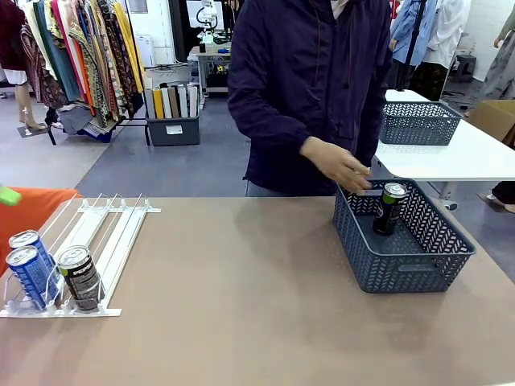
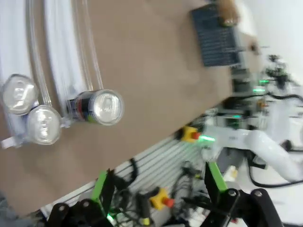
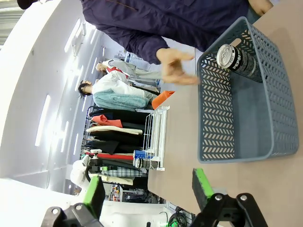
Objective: Retrieve and store the cans from the dispenser.
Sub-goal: Pick up the last remaining can from one row of the Automatic Can Dispenser and place it in the middle of the table.
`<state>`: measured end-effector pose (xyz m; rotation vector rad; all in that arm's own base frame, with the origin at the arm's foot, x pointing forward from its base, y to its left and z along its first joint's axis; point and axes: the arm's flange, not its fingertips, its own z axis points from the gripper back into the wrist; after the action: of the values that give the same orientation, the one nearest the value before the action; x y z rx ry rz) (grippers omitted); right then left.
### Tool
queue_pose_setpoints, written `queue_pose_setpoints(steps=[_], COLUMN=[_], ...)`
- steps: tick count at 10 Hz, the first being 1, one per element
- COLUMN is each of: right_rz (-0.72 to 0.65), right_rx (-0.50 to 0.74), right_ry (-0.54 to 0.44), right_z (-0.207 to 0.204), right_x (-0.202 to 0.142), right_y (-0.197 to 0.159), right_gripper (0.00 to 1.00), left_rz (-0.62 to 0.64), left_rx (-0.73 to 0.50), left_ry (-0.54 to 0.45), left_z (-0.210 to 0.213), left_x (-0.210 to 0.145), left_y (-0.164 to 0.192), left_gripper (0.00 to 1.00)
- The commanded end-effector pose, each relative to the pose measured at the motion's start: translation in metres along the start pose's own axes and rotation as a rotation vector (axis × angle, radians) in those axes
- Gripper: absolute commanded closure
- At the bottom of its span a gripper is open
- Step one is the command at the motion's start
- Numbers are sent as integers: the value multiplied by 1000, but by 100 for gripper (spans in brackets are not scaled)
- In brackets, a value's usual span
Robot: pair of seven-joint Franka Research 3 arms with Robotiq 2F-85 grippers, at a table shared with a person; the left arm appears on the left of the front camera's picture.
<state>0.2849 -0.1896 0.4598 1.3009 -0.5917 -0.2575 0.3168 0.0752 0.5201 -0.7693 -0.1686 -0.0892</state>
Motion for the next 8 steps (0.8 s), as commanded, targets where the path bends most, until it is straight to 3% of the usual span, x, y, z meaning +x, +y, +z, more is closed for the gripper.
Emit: queue_pose_setpoints(steps=[1, 4, 8], right_rz=[0, 0, 0], right_rx=[19, 19, 19], right_ry=[-7, -7, -7], right_z=[0, 0, 0], right_x=[0, 0, 0], right_y=[3, 3, 3], right_gripper=[0, 0, 0], left_rz=[69, 176, 234], left_rx=[306, 468, 641], left_ry=[125, 214, 121], left_z=[-36, -98, -149], left_x=[6, 31, 43], left_y=[-22, -34, -34], left_gripper=[0, 0, 0])
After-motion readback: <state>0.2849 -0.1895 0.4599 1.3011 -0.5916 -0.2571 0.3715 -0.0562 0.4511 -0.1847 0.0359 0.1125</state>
